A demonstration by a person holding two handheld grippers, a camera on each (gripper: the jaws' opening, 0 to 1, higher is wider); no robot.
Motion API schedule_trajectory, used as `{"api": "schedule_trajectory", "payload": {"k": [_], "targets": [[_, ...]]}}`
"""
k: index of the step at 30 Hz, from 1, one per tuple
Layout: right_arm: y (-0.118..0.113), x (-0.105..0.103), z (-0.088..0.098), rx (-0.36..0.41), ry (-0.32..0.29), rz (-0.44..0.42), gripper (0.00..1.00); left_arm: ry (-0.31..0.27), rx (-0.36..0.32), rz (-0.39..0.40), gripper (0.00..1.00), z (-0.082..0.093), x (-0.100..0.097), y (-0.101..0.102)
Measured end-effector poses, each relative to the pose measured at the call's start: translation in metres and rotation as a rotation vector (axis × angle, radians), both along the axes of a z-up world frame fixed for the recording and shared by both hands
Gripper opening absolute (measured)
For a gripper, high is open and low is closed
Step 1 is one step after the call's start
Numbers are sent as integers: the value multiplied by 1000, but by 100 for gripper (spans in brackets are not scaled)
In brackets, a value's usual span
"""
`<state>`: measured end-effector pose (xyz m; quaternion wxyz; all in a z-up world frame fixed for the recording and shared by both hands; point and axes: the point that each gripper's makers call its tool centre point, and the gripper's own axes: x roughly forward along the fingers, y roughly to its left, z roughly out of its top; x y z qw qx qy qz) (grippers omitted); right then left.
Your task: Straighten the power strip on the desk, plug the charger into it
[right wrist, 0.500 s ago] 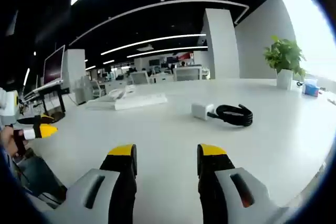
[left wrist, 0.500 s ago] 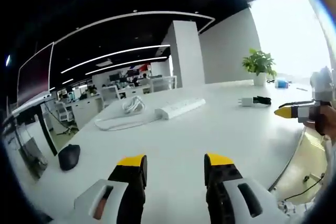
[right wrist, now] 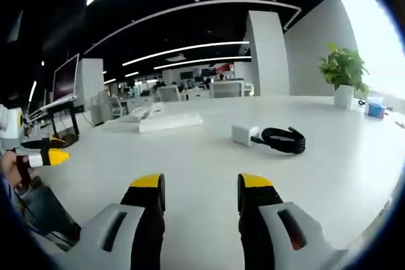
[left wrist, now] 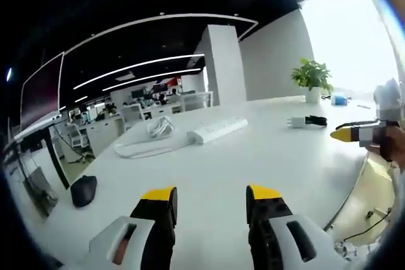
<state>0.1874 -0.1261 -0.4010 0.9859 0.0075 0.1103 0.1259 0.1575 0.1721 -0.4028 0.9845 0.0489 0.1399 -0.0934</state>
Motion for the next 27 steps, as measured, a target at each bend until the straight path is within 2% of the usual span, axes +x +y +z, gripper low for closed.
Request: {"api": "schedule_trajectory", "payload": {"k": [27], "targets": [[-1,1,-8,-6,16,-4,45,29,1,-4,44,-7,2,-1]]}}
